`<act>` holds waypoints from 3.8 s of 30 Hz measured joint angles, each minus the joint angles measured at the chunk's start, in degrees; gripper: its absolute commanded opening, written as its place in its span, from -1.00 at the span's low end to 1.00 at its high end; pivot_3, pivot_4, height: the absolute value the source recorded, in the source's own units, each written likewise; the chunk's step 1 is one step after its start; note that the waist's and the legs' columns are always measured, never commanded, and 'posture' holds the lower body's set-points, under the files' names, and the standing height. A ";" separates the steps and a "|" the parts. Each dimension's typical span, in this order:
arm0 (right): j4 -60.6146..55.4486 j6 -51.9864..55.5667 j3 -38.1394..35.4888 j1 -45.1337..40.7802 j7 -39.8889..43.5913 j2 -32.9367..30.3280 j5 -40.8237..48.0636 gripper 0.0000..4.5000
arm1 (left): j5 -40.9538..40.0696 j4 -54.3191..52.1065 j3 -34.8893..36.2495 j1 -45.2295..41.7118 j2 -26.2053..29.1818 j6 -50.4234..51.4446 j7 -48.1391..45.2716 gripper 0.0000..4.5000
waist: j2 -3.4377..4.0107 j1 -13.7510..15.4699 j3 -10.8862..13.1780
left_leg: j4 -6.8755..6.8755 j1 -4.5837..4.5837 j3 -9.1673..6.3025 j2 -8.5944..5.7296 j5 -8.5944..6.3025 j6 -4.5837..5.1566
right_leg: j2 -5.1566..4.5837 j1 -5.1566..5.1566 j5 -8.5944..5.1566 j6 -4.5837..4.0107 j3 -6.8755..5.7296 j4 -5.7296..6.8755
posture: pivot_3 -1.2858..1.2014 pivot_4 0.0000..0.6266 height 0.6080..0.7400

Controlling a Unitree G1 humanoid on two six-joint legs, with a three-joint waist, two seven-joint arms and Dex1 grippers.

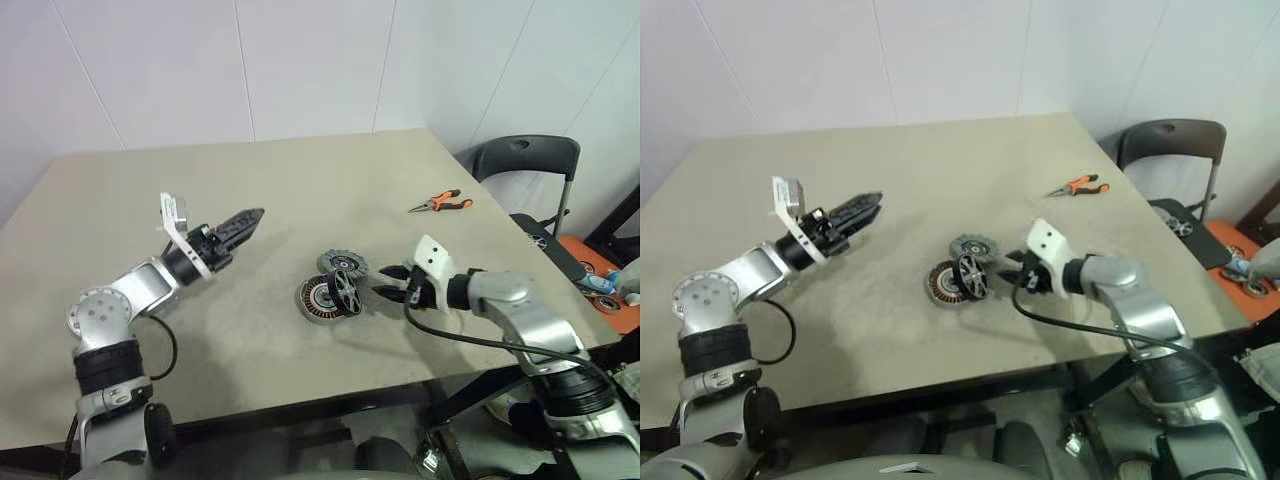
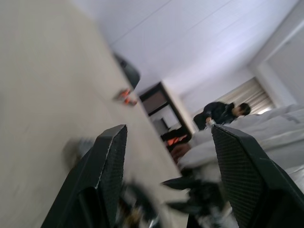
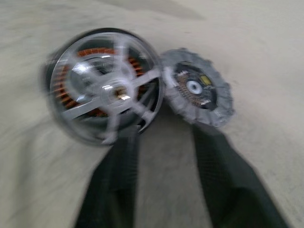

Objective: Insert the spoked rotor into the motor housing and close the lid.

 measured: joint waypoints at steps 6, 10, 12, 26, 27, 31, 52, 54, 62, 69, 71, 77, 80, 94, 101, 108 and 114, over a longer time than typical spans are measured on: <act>2.03 -2.59 2.29 -3.47 2.80 -0.98 -1.54 -0.98 | 0.57 -0.06 -1.09 0.81 0.43 -0.56 -0.02 0.34 | -0.01 -0.01 0.00 | 0.02 0.11 0.00 0.00 0.00 -0.01 | -0.02 0.04 0.00 -0.01 0.00 -0.01 | 0.03 -1.00 1.00; 6.04 -6.14 4.76 -6.07 1.79 1.76 -4.02 -0.98 | 0.93 -0.54 -2.15 2.04 -0.53 -1.28 0.38 0.34 | -0.01 -0.02 0.00 | -0.04 0.08 0.00 0.00 0.00 -0.01 | -0.02 0.04 0.00 -0.01 0.01 -0.02 | 0.03 -1.00 1.00; 7.06 -7.55 5.83 -6.29 1.99 2.48 -4.96 -0.98 | 0.94 -0.82 -2.49 3.01 -0.76 -1.30 0.85 0.34 | -0.01 0.08 0.00 | -0.08 -0.03 0.00 -0.01 0.00 -0.01 | -0.03 -0.05 0.00 -0.01 0.02 -0.04 | 0.03 -1.00 1.00; 7.52 -5.92 6.63 -7.26 4.20 2.88 -4.34 0.29 | 0.93 -0.88 -2.62 4.37 0.37 -2.30 0.93 0.34 | -0.01 0.06 0.00 | -0.04 -0.07 -0.01 -0.01 -0.01 -0.02 | -0.07 -0.09 0.01 -0.02 0.02 -0.02 | 0.03 -1.00 1.00; 7.49 -5.69 6.47 -7.23 4.19 2.67 -4.29 0.29 | 0.93 -0.89 -2.65 4.37 0.34 -2.49 0.94 0.34 | -0.01 0.06 0.00 | -0.04 -0.07 -0.01 -0.01 -0.01 -0.02 | -0.07 -0.09 0.01 -0.02 0.02 -0.03 | 0.03 -1.00 1.00; 6.88 -5.14 5.09 -6.55 4.22 0.93 -3.98 0.29 | 0.93 -0.89 -2.84 4.40 -0.18 -2.73 1.04 0.34 | -0.01 0.06 0.00 | -0.04 -0.07 0.00 -0.01 -0.01 -0.02 | -0.07 -0.08 0.01 -0.02 0.02 -0.03 | 0.03 -1.00 1.00; 5.58 -4.21 5.06 -8.10 4.24 3.20 -3.42 0.29 | 2.24 0.19 -3.14 4.17 0.16 -3.90 0.76 0.34 | -0.01 -0.07 0.00 | -0.04 -0.06 -0.01 0.00 0.00 -0.02 | -0.05 -0.10 0.01 -0.02 0.02 0.00 | 0.03 -1.00 1.00; 5.46 -4.25 5.70 -9.76 4.32 4.34 -3.41 0.29 | 2.67 0.63 -3.13 4.17 0.77 -4.15 0.57 0.34 | -0.01 -0.08 0.00 | -0.04 -0.07 -0.01 0.00 0.00 -0.02 | -0.05 -0.11 0.01 -0.02 0.02 0.01 | 0.03 -1.00 1.00; 13.28 -15.91 13.26 -20.81 2.70 14.53 -9.90 0.29 | 3.92 1.96 -1.95 4.15 2.50 -5.90 -0.37 0.34 | -0.03 -0.38 -0.01 | -0.06 -0.06 0.00 -0.02 0.00 -0.03 | -0.03 -0.13 0.02 -0.01 0.02 0.03 | 0.03 -1.00 1.00; 26.33 -29.72 19.60 -28.73 4.91 20.75 -15.43 0.29 | 4.84 1.93 -0.26 5.35 4.24 -7.30 -0.61 0.34 | -0.03 -1.26 -0.02 | -0.06 -0.03 -0.01 -0.07 0.03 -0.08 | -0.01 -0.14 0.07 0.05 0.02 0.10 | 0.03 -1.00 1.00; 30.54 -34.37 20.59 -30.42 5.05 21.97 -17.15 0.29 | 4.75 1.80 1.23 5.44 4.47 -7.92 -0.41 0.34 | -0.04 -1.66 -0.02 | -0.10 0.12 -0.01 -0.07 0.03 -0.09 | 0.02 -0.08 0.10 0.10 0.02 0.11 | 0.03 -1.00 1.00; 42.54 -45.33 24.31 -32.21 5.38 27.43 -21.71 0.29 | 7.00 -3.46 -0.18 10.87 5.87 -8.63 -0.43 0.34 | -0.04 -2.28 -0.02 | -0.23 0.21 0.00 -0.06 0.09 -0.19 | 0.06 -0.05 0.14 0.17 0.05 0.23 | 0.03 -1.00 1.00; 42.91 -45.46 23.57 -32.38 5.80 28.26 -21.36 0.29 | 10.61 -8.31 -4.33 17.19 9.18 -8.82 -3.56 0.34 | -0.01 -2.92 0.00 | -0.30 0.22 0.00 -0.06 0.11 -0.24 | 0.06 -0.08 0.12 0.15 0.08 0.24 | 0.03 -1.00 1.00; 35.52 -38.76 19.08 -26.14 5.88 23.54 -20.50 0.29 | 1.71 -8.17 5.17 25.83 9.46 -4.92 -5.71 0.34 | 0.06 -3.00 0.02 | -0.46 0.71 -0.01 -0.02 0.11 -0.25 | 0.04 0.03 0.04 -0.02 0.10 0.20 | 0.03 -1.00 1.00; 32.19 -36.64 18.44 -25.29 5.53 22.96 -20.52 0.29 | 0.85 -7.12 3.62 26.74 3.19 -4.65 -1.41 0.34 | 0.02 -2.86 0.00 | -0.46 0.71 -0.01 -0.01 0.11 -0.25 | 0.02 0.03 0.03 -0.03 0.12 0.18 | 0.03 -1.00 1.00; 32.14 -36.28 18.43 -24.99 5.31 22.57 -20.59 0.29 | 1.79 -4.88 2.63 23.15 -0.28 -6.57 1.23 0.34 | 0.03 -2.67 0.00 | -0.46 0.71 -0.01 -0.02 0.11 -0.25 | 0.02 0.03 0.04 -0.04 0.12 0.16 | 0.03 -1.00 1.00; 32.14 -36.36 18.43 -24.71 5.27 21.52 -20.72 0.29 | 4.62 -1.58 1.04 21.49 -0.68 -7.92 1.51 0.34 | 0.03 -2.63 0.01 | -0.46 0.70 -0.01 -0.02 0.10 -0.25 | 0.01 0.03 0.04 -0.04 0.12 0.13 | 0.03 -1.00 1.00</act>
